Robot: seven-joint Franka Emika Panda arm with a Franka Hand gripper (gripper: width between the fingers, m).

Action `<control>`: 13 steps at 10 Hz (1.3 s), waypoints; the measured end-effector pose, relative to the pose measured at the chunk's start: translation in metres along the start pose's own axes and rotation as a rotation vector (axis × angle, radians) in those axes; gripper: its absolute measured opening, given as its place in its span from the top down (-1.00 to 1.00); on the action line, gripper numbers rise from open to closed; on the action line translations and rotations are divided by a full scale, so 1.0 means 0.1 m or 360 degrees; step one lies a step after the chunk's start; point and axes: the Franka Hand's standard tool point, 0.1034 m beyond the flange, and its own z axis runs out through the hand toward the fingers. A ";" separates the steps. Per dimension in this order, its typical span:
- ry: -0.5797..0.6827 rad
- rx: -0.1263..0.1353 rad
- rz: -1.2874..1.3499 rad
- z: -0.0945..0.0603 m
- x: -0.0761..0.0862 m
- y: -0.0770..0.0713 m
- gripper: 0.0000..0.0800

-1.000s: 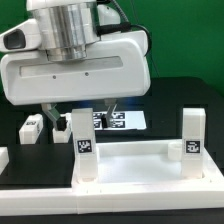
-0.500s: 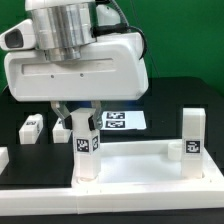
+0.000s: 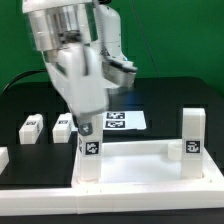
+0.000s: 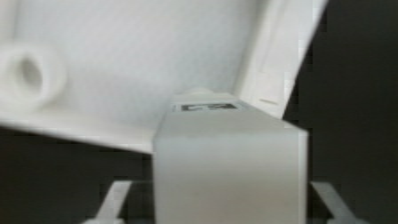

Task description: Assemble desk

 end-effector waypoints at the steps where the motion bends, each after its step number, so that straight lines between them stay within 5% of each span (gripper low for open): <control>1: -0.0034 0.0018 0.0183 0.00 0.00 0.00 0.27; 5: -0.0043 0.0028 0.0526 0.01 -0.02 -0.01 0.27; 6: -0.0043 0.0027 0.0504 0.02 -0.03 -0.01 -0.21; 7: -0.0034 0.0017 0.0214 0.02 -0.07 -0.02 -0.49; 13: -0.0036 0.0025 -0.0612 0.03 -0.12 -0.02 -0.62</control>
Offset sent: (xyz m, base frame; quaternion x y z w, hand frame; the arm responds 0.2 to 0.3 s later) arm 0.0000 0.0000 0.0000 0.0000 0.0000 0.1938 0.9810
